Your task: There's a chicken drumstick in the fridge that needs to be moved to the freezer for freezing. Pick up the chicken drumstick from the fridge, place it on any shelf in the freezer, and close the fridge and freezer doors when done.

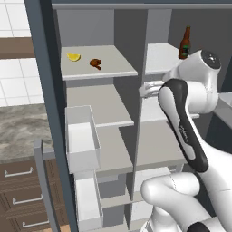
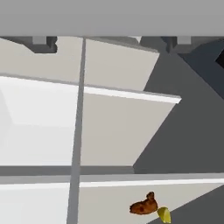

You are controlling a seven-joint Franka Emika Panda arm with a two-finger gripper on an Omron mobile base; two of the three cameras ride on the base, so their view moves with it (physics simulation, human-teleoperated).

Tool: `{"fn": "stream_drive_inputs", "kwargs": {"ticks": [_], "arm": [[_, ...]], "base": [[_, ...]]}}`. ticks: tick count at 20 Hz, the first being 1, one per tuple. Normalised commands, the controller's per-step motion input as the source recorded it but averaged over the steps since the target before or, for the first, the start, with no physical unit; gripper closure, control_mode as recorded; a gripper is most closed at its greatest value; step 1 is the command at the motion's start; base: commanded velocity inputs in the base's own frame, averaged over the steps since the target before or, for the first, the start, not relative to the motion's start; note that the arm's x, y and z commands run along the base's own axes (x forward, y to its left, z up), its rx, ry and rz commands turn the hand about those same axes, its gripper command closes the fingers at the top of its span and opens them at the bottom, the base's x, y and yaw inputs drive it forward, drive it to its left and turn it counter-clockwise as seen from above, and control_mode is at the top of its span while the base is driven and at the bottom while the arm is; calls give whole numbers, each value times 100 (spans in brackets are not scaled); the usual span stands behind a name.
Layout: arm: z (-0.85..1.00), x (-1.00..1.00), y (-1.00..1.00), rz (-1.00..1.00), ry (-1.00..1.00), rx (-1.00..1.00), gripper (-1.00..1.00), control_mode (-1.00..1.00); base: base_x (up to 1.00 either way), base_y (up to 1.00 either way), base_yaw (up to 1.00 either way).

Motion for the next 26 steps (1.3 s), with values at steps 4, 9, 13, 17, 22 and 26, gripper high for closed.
{"fn": "stream_drive_inputs", "kwargs": {"ticks": [4,9,13,17,22,26], "arm": [[0,-39,-29,-22,13,0,-100,-100],[0,-43,-17,-17,9,0,-100,-100],[0,-57,-23,0,3,0,-100,-100],[0,-36,-11,1,10,-1,-100,-100],[-3,-44,-5,0,7,-4,-100,-100],[-6,-46,-2,0,0,-2,-100,-100]], "base": [[0,0,0],[0,0,0],[0,0,0],[0,0,0],[0,0,0],[0,0,0]]}}
